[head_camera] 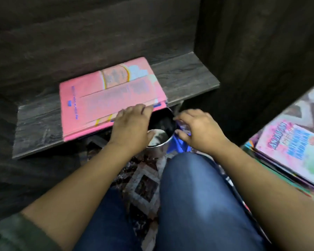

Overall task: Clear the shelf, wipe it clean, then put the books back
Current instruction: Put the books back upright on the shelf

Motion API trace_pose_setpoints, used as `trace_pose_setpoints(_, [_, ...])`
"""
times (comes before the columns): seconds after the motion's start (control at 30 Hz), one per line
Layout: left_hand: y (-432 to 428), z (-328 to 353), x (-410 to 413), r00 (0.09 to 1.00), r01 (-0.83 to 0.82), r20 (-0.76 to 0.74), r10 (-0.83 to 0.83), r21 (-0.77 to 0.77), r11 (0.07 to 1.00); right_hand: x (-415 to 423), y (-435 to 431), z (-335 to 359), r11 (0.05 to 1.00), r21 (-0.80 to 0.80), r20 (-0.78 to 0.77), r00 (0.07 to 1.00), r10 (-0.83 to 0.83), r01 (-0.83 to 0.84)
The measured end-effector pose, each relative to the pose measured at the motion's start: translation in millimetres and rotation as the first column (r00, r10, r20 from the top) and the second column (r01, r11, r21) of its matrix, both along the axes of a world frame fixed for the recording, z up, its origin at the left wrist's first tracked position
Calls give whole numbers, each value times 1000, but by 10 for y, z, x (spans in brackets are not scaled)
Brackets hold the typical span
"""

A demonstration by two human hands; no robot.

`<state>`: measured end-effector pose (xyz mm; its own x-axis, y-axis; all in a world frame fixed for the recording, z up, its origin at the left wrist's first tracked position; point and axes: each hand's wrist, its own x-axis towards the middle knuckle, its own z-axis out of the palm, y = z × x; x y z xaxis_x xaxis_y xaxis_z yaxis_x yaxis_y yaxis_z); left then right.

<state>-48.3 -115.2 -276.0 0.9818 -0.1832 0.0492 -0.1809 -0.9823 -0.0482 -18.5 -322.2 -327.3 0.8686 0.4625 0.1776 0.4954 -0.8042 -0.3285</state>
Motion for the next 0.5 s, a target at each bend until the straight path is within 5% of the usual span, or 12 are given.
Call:
trace_pose_setpoints(0.23, [-1559, -84, 15, 760, 625, -109, -641, -151, 766, -720, -1593, -534, 906, -93, -329, 846, -420, 414])
trace_pose_setpoints(0.33, [-2247, -245, 43, 634, 766, -185, -751, 9, 643, -931, -2152, -686, 826, -183, -378, 738, -559, 533])
trace_pose_setpoints(0.43, [-2787, -442, 80, 416, 899, -54, -908, 178, 401, -1014, -2589, -868, 751, -272, -375, 652, -658, 602])
trace_pose_setpoints(0.5, [-3011, -680, 203, 379, 895, 35, -925, 241, 376, -994, -2809, -1014, 723, -313, -339, 638, -691, 616])
